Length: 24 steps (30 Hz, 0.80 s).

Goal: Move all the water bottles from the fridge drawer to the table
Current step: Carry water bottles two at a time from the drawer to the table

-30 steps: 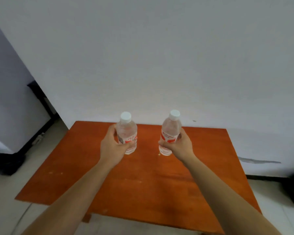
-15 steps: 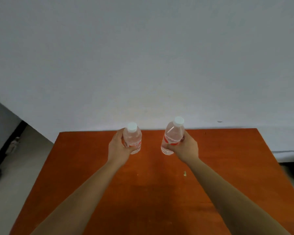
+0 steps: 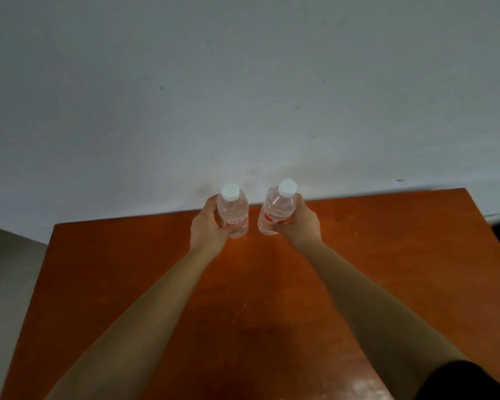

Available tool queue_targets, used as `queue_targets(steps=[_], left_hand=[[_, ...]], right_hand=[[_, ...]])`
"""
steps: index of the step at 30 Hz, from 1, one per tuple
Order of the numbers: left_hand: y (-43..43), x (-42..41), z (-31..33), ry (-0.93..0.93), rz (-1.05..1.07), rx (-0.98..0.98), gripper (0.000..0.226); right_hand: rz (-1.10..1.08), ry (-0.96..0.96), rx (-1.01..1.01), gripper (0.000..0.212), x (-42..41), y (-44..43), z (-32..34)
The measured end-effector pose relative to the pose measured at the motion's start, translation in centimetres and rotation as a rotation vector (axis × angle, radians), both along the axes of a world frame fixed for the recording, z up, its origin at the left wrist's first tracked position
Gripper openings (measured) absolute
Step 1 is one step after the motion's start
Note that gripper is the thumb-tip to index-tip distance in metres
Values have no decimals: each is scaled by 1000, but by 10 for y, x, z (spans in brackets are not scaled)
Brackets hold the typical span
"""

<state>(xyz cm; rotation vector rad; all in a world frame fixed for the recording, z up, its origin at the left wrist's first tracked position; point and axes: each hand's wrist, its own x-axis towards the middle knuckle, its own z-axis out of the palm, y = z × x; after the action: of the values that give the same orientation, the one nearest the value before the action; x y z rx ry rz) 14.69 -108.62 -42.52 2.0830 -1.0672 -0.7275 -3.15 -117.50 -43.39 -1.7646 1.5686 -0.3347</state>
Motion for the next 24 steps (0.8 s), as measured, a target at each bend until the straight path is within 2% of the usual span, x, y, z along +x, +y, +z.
queue_targets(steps=[6,9,12,15,17,20,22,24], left_hand=[[-5,6,0,31,-78,10,80],[-3,7,2,39,-83,40,82],[0,8,11,19,-114,49,83],[8,7,30,-45,-152,-7,73],[13,5,51,-123,-161,-57,66],[21,-3,90,-360,-200,-197,52],[23,-17,116,-550,-229,-297,49],[22,-40,139,-701,-256,-363,53]], right_hand=[[149,76,-3,78,11,-3,3],[107,73,27,77,12,-1,6],[73,47,-25,89,11,6,20],[109,42,-62,100,2,15,42],[166,62,-140,93,-11,21,60],[247,150,-346,78,-41,29,86],[225,231,-496,68,-70,36,105],[178,311,-626,67,-104,44,125]])
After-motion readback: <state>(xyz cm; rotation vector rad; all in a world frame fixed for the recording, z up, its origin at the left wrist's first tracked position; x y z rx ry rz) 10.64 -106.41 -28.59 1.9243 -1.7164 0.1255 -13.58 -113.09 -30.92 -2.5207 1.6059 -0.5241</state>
